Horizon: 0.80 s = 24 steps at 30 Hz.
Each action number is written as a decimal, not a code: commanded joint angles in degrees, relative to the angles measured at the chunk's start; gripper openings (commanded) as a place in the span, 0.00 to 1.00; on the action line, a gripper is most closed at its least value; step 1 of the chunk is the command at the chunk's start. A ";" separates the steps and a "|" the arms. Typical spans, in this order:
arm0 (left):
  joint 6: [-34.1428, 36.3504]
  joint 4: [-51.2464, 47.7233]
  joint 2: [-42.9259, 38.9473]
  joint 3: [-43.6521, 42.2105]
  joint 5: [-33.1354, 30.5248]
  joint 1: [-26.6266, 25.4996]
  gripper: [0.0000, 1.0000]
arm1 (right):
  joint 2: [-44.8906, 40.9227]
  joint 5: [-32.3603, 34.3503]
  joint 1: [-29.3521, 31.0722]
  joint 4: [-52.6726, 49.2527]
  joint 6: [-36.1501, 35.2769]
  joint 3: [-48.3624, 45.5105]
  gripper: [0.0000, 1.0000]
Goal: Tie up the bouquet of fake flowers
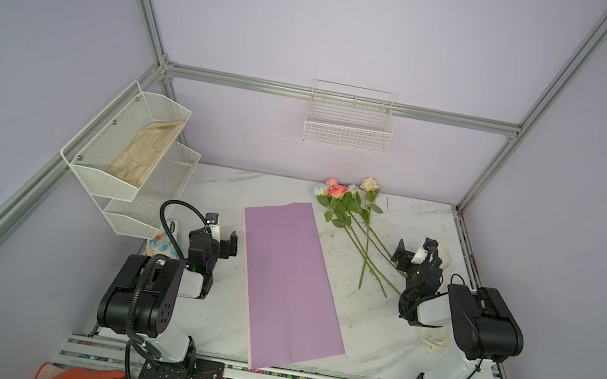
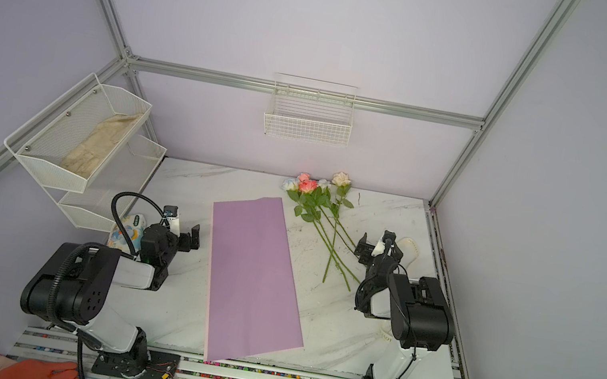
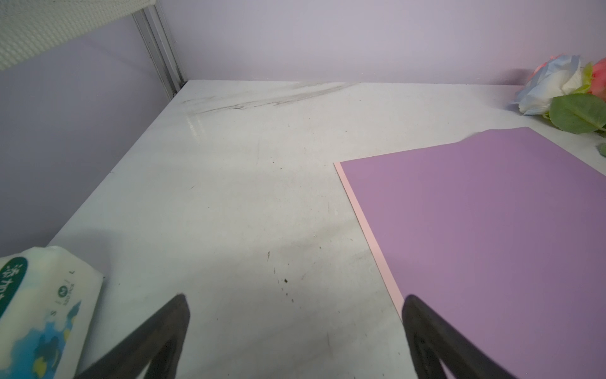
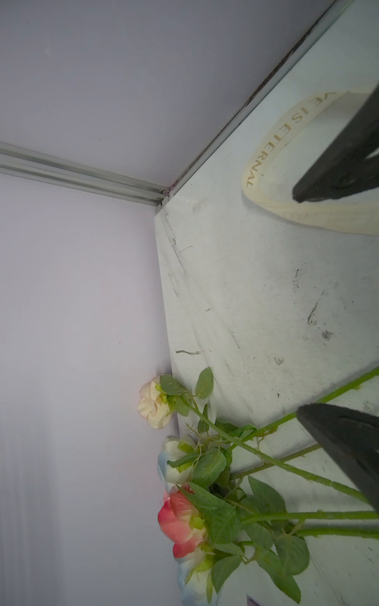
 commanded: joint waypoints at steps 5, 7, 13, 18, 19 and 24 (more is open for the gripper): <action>0.68 4.32 -1.15 0.20 -0.14 0.11 1.00 | -0.12 -1.30 -0.38 1.45 -0.16 0.28 0.97; 0.91 3.63 -5.16 -1.52 -1.09 -0.31 1.00 | -1.98 -4.25 -0.09 -1.83 -2.39 1.30 0.97; -9.46 -24.46 -20.77 4.85 -7.09 -0.33 1.00 | -9.60 -9.17 0.15 -38.57 3.42 16.50 0.97; -22.77 -43.46 -23.61 12.94 -6.02 -0.28 1.00 | -8.84 -30.17 1.40 -54.05 14.07 26.13 0.97; -25.94 -48.99 -23.73 14.71 -4.94 -0.07 1.00 | -8.28 -31.71 2.59 -55.76 16.33 27.57 0.97; -28.45 -54.43 -23.04 17.79 15.10 0.30 1.00 | -2.36 -33.93 9.54 -64.67 19.89 36.09 0.96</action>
